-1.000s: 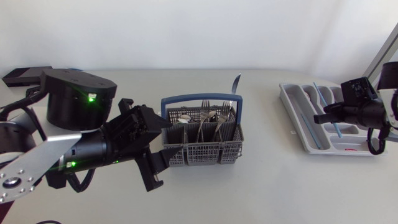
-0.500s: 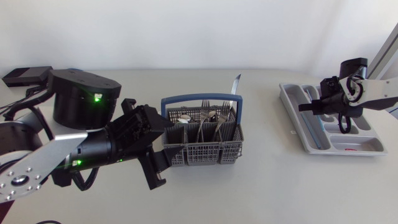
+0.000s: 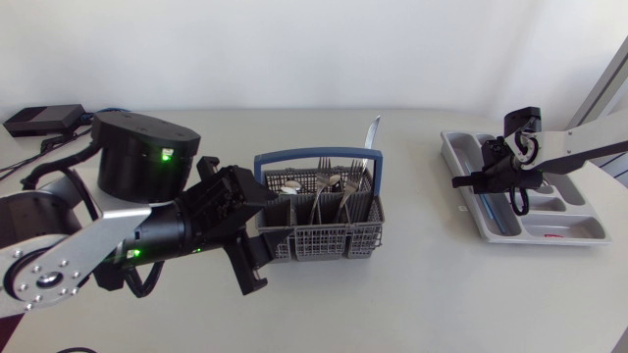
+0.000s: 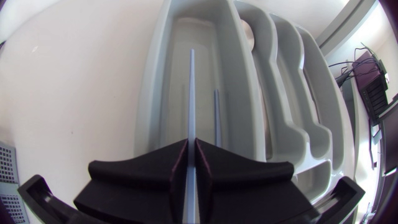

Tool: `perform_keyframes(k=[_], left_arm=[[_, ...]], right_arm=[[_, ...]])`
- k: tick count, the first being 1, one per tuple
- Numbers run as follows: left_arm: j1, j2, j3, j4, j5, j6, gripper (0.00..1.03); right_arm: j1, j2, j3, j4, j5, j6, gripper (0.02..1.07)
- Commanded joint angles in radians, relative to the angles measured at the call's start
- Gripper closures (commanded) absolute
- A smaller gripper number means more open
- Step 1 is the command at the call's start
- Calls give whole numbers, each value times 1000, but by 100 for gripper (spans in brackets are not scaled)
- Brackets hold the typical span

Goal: Sort the cutlery from the basket into the organizer compartments.

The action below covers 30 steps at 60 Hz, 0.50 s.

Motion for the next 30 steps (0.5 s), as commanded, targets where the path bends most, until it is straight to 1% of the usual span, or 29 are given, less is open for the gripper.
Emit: perform_keyframes(k=[1, 8, 14, 23, 30], left_arm=[[8, 21, 8, 15, 1, -20, 34], [7, 38, 11, 22, 1, -23, 34], [8, 49, 17, 32, 1, -28, 34], [13, 83, 30, 61, 1, -51, 34], [22, 119, 48, 88, 1, -71, 34]], right_arm=[[6, 27, 18, -9, 5, 20, 84], [6, 10, 1, -9, 5, 12, 60], [-1, -42, -37, 0, 4, 5, 50], [-3, -168, -131, 28, -9, -15, 43], [-1, -285, -206, 34, -44, -29, 43]])
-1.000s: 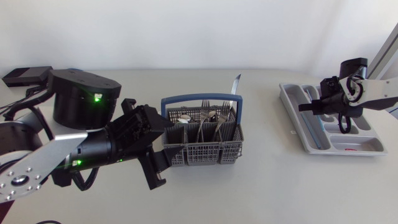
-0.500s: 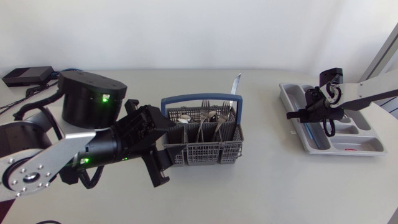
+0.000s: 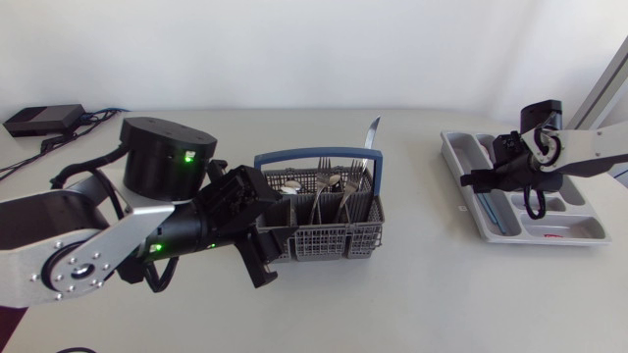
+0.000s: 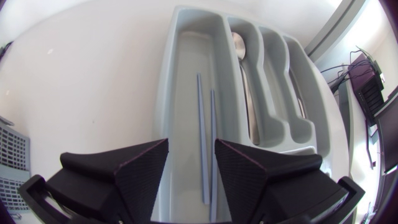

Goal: Sort the cutlery from the basket into the organizer compartments.

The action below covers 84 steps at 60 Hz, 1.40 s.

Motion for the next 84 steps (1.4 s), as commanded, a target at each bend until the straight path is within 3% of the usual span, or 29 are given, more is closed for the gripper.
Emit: perform_keyframes(k=[1, 26, 32, 65, 84], left_arm=[[9, 41, 43, 25, 1, -33, 34], [5, 183, 97, 154, -2, -138, 34], [-6, 214, 86, 216, -40, -156, 34], [-49, 403, 118, 447, -172, -225, 35], [-52, 493, 187, 501, -233, -242, 35]], right_arm=[[3, -106, -72, 20, -18, -20, 43], [65, -451, -270, -8, -68, -34, 43], [78, -491, -292, -17, -75, -31, 43], [113, -583, -356, -18, -98, -31, 43], [119, -583, -370, -6, -98, -31, 43]])
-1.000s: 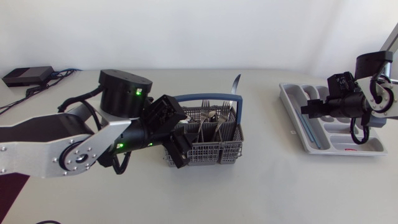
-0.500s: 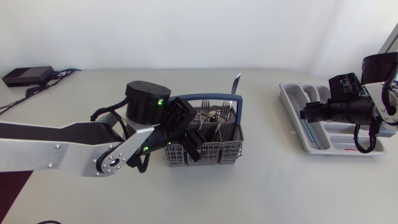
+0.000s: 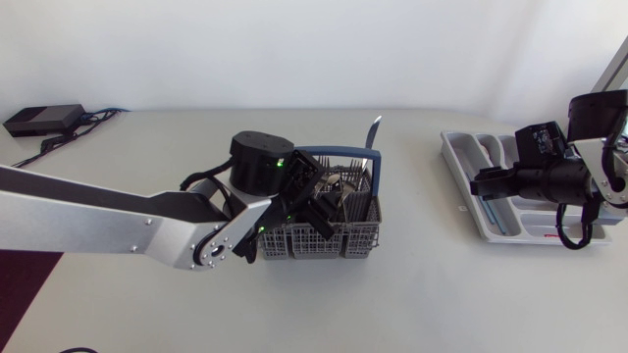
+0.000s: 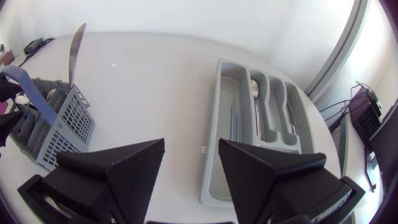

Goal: Sort the cutlery from the basket into the organizer compartments.

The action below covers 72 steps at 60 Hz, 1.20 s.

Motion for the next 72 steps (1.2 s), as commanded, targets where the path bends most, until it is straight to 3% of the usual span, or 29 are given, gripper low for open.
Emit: perform_keyframes(k=[1, 24, 37, 45, 72], left_arm=[[-3, 43, 41, 24, -15, -26, 35], [-26, 121, 75, 47, -131, -26, 35], [-20, 149, 84, 73, -148, -27, 39], [-8, 174, 101, 79, -150, -33, 46], [17, 220, 129, 87, -150, -58, 87]], right_arm=[[10, -9, -27, 7, -3, -8, 43], [24, -34, -48, 14, -3, -8, 43], [28, -38, -59, 25, -1, -8, 43], [28, -40, -60, 27, -1, -10, 43], [36, -46, -76, 30, 0, -13, 43]])
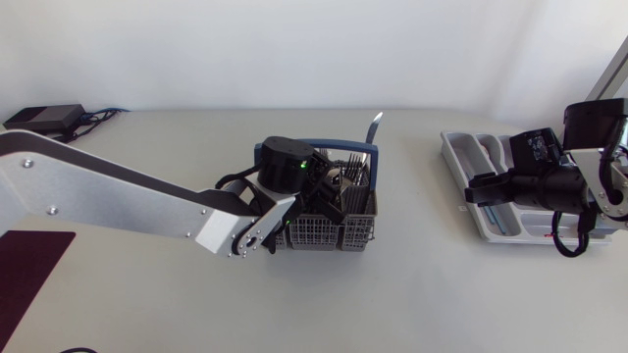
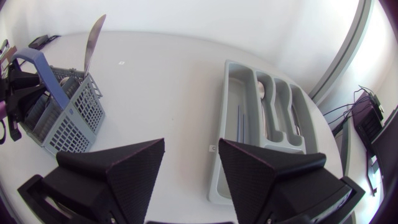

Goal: Sort the cutlery from the basket into the organizer compartments.

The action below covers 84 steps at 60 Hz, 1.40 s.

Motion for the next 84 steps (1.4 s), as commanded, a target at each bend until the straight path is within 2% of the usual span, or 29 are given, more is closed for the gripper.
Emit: perform_keyframes(k=[1, 5, 23, 28, 43, 67, 77, 84], left_arm=[[11, 40, 22, 1, -14, -18, 89], [13, 42, 25, 1, -15, -17, 93], [11, 58, 40, 1, -26, -10, 90], [7, 66, 42, 1, -34, -10, 100], [-24, 19, -9, 12, -38, -1, 100], [-139, -101, -216, 245, -100, 197, 100], [-164, -103, -264, 374, -120, 287, 100], [-164, -118, -280, 421, -120, 327, 100]], right_arm=[[7, -13, -29, 5, 3, -13, 43], [9, -13, -30, 5, 5, -13, 43], [18, -14, -38, 17, 9, -14, 43], [18, -14, -43, 20, 9, -16, 43], [21, -14, -43, 26, 12, -19, 43], [30, -25, -49, 26, 25, -17, 43], [43, -28, -55, 28, 32, -17, 43], [43, -36, -56, 28, 32, -24, 43]])
